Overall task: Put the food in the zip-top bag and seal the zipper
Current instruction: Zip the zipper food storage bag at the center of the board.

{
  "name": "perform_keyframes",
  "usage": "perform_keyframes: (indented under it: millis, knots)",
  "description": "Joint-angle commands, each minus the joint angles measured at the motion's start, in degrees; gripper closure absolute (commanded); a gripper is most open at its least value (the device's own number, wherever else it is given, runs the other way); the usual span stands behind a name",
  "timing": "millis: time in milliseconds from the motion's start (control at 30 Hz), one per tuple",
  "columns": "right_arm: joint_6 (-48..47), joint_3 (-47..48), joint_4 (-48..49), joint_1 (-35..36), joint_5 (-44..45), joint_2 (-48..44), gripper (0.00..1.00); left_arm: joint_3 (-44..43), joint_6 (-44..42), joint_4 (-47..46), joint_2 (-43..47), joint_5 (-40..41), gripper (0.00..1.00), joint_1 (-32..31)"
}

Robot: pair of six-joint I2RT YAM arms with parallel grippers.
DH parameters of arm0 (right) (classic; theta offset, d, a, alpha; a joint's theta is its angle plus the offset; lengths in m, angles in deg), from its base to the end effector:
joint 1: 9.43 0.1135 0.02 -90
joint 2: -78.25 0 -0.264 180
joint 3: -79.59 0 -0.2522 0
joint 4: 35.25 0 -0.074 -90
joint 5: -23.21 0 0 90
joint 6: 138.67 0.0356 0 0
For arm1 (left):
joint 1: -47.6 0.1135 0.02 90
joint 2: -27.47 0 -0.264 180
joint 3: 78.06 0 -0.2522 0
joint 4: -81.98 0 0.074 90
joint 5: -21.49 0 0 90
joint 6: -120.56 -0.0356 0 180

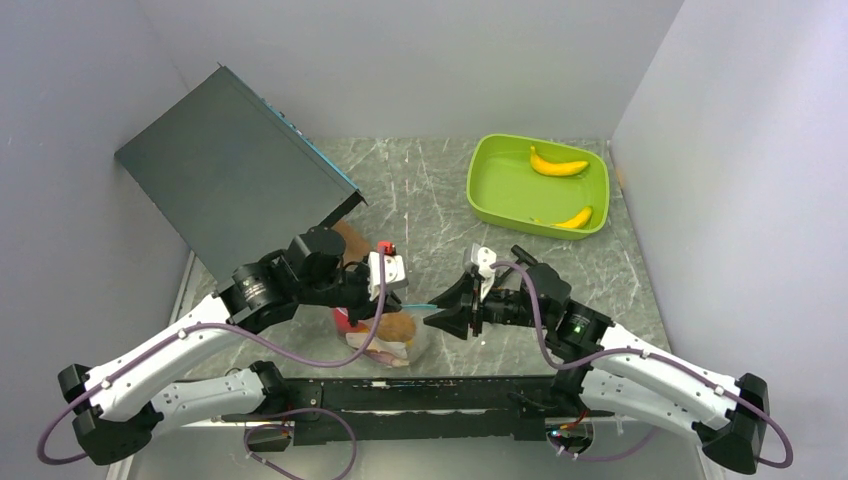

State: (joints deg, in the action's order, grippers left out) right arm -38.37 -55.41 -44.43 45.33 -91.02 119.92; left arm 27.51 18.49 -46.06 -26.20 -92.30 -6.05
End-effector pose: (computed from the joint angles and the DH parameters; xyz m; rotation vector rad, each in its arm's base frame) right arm 0.0922 0.1558 0.2928 -0.9925 1.5168 1.1860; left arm 0.1014 -0.1620 0.3604 1.3947 1.6842 -0.8619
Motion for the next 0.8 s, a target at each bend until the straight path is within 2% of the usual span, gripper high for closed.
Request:
perform_keyframes:
  millis: [0, 133, 300, 400, 533, 567, 767]
  knots:
    - [-2.3, 4.8, -2.9, -0.2, -3.6, 1.1, 0.54, -0.5, 1.5, 0.0, -0.9, -1.6, 1.0, 0.3]
    - [-2.8, 7.6, -4.3, -0.2, -4.9, 5.8, 0.42, -0.9, 1.7, -0.4, -1.3, -2.3, 1.0, 0.3]
    - [-3.4, 10.3, -5.7, -0.2, -6.3, 10.2, 0.42, -1.1, 1.7, -0.7, -1.6, -3.2, 1.0, 0.3]
    - [-4.0, 11.6, -5.5, -0.1, -7.2, 11.7, 0.54, -1.1, 1.7, -0.7, -1.7, -3.8, 1.0, 0.3]
    - [-2.8, 11.7, -5.1, -0.1, -4.7, 11.0, 0.94, -1.0, 1.9, 0.0, -1.6, -3.1, 1.0, 0.3]
    - [-2.5, 11.4, -5.0, 0.0, -3.4, 10.6, 1.0, -1.0, 2.3, 0.2, -1.4, -2.5, 1.0, 0.2]
    - [3.0, 8.7, -6.9, -0.1, 10.7, 6.1, 1.0, -1.3, 6.8, 4.8, 1.0, 2.9, 1.0, 0.3]
